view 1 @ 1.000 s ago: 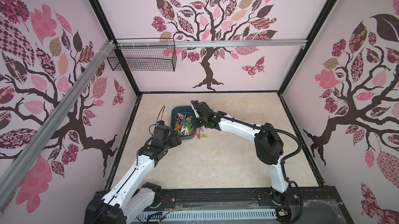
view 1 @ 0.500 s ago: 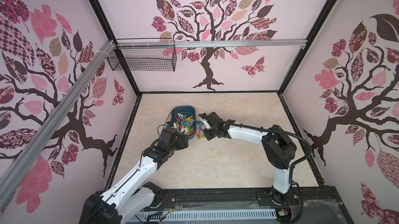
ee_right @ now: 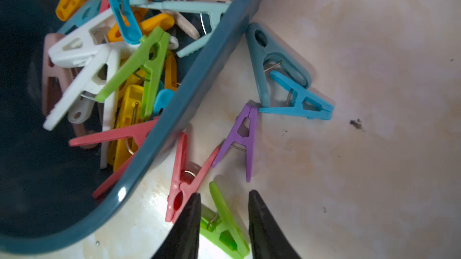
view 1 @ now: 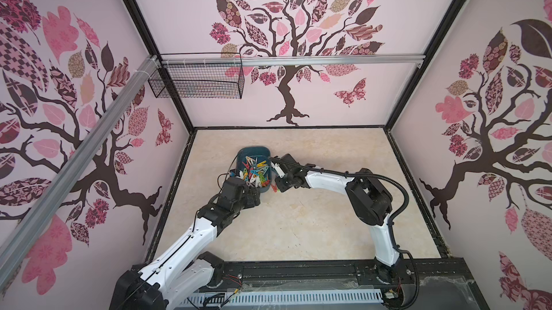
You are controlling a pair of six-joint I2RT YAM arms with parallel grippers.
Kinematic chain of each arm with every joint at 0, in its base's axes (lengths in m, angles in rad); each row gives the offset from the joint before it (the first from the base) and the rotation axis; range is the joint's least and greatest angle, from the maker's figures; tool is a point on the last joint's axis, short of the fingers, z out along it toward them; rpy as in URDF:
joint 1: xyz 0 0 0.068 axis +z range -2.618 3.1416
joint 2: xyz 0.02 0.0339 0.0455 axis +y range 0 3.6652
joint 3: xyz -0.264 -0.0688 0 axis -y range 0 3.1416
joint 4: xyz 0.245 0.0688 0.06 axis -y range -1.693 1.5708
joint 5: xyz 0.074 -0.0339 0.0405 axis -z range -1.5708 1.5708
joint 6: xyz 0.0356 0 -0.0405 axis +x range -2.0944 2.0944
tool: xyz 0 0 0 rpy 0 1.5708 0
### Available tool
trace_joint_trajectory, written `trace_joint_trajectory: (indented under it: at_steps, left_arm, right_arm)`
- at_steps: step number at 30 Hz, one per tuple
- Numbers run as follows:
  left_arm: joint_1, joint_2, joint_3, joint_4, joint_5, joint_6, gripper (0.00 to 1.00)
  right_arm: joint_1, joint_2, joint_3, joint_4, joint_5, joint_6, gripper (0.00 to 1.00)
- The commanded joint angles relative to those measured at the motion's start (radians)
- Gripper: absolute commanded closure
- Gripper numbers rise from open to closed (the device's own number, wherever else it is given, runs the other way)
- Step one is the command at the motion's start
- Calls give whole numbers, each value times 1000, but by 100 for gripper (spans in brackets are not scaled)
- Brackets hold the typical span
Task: Put the clothespins into the storage box
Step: Pick up the clothespin from the center of the board.
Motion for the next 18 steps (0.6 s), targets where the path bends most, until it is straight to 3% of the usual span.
trace_joint_trajectory:
  at_steps: [1, 6, 13, 18]
  left_arm:
    - [-4, 7, -15, 20, 0, 7, 20]
    - [-5, 11, -11, 26, 3, 4, 20]
    - [-4, 3, -4, 15, -7, 5, 20]
    - [-4, -17, 22, -18, -43, 1, 20]
  right_arm:
    - [1, 54, 32, -13, 6, -2, 65]
    - [1, 73, 35, -22, 27, -7, 69]
    - [1, 66, 39, -71, 88, -2, 83]
    - [2, -77, -26, -74, 107, 57, 90]
